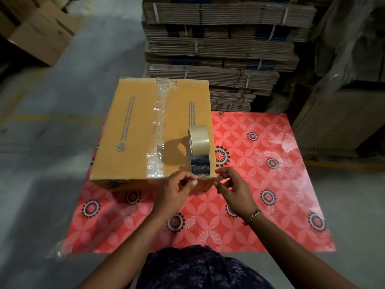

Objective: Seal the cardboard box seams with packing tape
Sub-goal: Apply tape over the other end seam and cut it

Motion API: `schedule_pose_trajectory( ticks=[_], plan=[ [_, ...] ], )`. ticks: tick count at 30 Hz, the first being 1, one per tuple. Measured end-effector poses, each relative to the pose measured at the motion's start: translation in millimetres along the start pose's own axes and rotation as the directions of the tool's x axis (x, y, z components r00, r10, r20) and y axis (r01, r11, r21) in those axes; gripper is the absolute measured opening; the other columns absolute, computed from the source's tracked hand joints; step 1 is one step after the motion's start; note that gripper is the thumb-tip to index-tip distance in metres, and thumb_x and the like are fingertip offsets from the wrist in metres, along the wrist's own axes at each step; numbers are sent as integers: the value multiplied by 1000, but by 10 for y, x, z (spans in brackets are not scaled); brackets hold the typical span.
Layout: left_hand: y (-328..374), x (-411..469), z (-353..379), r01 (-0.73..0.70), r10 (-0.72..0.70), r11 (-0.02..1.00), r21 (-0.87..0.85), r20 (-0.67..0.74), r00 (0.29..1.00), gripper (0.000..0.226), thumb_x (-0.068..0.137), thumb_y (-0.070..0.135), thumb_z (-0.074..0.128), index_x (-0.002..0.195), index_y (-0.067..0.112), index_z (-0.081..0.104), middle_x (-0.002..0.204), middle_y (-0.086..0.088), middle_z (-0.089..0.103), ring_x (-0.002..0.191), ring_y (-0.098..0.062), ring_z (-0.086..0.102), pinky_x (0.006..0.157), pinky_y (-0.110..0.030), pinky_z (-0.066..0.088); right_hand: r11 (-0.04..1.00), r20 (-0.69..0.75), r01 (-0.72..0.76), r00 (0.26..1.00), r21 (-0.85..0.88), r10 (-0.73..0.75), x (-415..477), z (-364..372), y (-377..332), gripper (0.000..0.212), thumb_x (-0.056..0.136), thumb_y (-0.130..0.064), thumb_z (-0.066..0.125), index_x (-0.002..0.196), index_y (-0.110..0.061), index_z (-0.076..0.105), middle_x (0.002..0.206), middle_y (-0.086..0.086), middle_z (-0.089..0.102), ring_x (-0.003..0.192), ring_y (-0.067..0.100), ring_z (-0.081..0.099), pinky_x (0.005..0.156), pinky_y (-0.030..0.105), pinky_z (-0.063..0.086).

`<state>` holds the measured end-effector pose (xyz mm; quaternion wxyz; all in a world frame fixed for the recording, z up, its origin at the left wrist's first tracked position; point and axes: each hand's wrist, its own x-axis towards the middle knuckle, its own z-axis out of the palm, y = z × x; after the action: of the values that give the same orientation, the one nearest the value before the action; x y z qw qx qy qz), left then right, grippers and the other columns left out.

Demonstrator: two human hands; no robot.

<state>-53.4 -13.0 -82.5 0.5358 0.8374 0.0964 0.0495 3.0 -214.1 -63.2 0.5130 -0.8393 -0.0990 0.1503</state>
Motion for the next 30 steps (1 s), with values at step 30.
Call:
schedule_pose_trajectory(
  ticks=[30],
  plan=[
    [131,-46,94,234,-234,924,-302,38,972,5,93,18,72,97,19,70,82,3,73,70,-9,71,54,-26,56,983,84,106,992,-149,-94,137,-15,12,4,90,-18,70,91,-21,69,89,-8,71,73,10,66,67,35,57]
  ],
)
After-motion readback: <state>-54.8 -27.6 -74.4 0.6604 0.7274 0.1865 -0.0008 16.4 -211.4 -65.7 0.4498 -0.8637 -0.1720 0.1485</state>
